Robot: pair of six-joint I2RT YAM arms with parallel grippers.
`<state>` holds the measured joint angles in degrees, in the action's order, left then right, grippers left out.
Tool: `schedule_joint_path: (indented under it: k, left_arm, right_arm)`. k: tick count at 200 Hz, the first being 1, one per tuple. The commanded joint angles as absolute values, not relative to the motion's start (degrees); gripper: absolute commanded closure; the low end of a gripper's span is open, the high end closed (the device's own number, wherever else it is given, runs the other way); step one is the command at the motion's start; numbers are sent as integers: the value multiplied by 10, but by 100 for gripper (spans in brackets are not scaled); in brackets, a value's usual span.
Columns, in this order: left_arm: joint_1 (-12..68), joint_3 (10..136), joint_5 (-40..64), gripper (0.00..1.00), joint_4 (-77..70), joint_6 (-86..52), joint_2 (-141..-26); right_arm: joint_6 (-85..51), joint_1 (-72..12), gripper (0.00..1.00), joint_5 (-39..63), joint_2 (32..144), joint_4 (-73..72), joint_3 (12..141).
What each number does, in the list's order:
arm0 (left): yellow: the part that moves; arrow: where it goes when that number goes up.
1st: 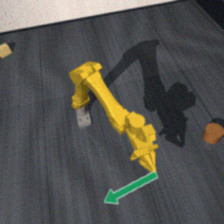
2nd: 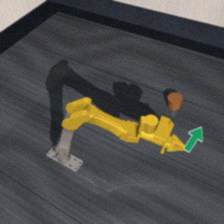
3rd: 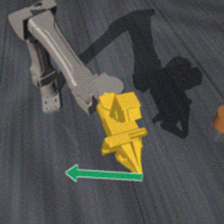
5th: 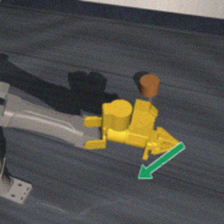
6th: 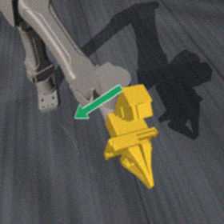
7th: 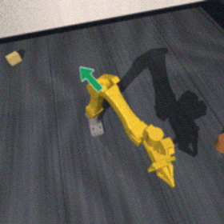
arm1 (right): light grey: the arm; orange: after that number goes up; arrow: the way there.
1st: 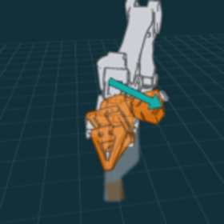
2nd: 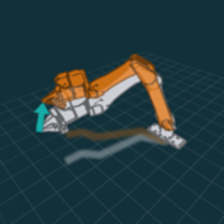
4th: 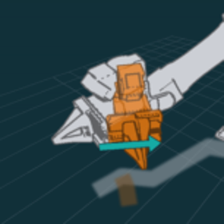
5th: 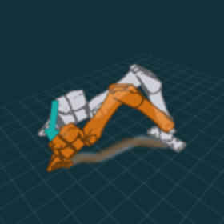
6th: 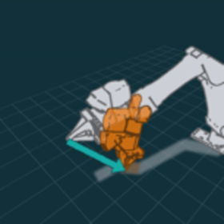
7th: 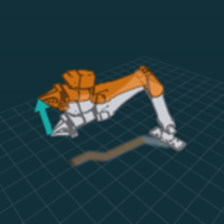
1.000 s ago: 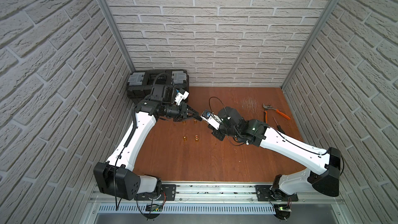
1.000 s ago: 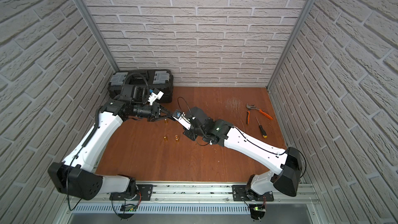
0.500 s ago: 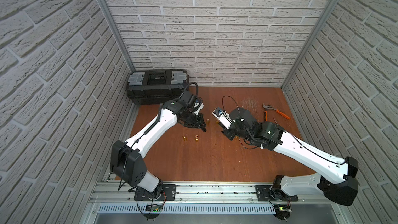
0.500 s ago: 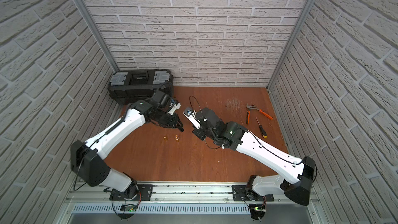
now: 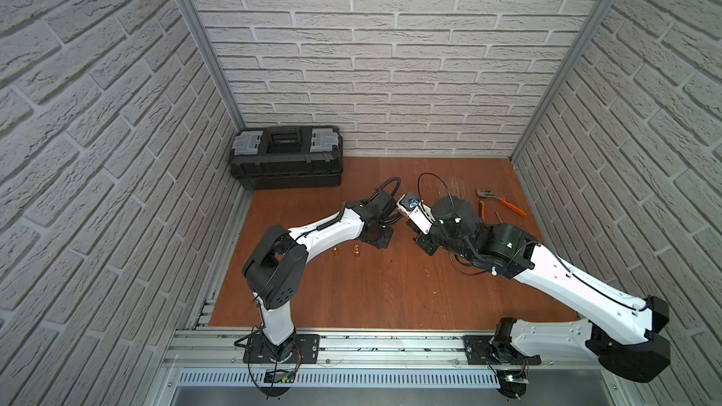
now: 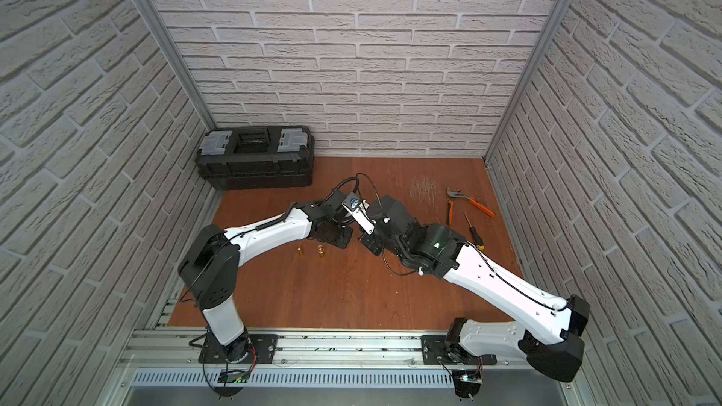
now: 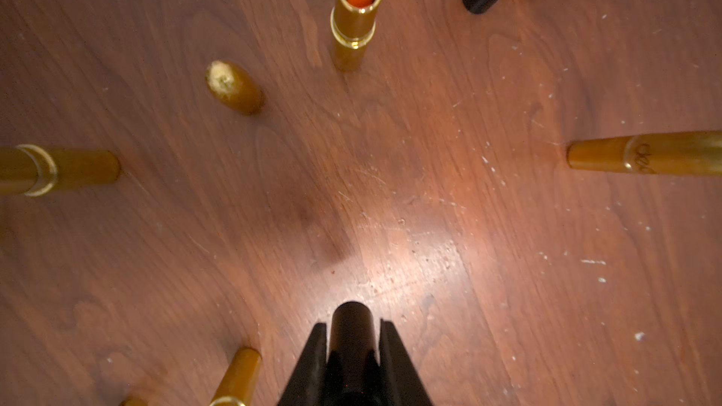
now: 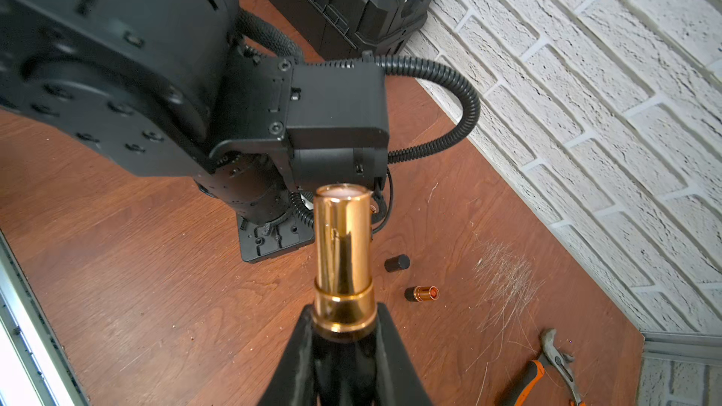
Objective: Open the lipstick cap
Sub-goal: Place the cover at the center of the board.
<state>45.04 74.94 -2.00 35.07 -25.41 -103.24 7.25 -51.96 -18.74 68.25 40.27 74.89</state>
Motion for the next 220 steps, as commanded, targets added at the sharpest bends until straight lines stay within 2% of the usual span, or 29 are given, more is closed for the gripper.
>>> schedule_joint_path:
  k: [1, 118, 133, 167, 192, 220]
  left_arm:
    - [460, 754, -61, 88, 327, -235, -1053]
    - [462, 729, -53, 85, 323, -240, -1075]
    - [462, 725, -52, 82, 319, -242, -1076]
    - [462, 731, -52, 65, 327, -244, -1072]
    - [462, 748, -45, 56, 343, -245, -1054]
    - [459, 773, -43, 52, 379, -250, -1028]
  right_arm:
    - [70, -519, 95, -197, 683, 396, 748]
    - [76, -519, 95, -185, 697, 385, 750]
    - [76, -519, 95, -186, 697, 387, 752]
    - [75, -519, 94, -185, 697, 387, 752]
    - [74, -519, 95, -180, 697, 386, 751]
    - [70, -519, 94, -179, 696, 379, 743]
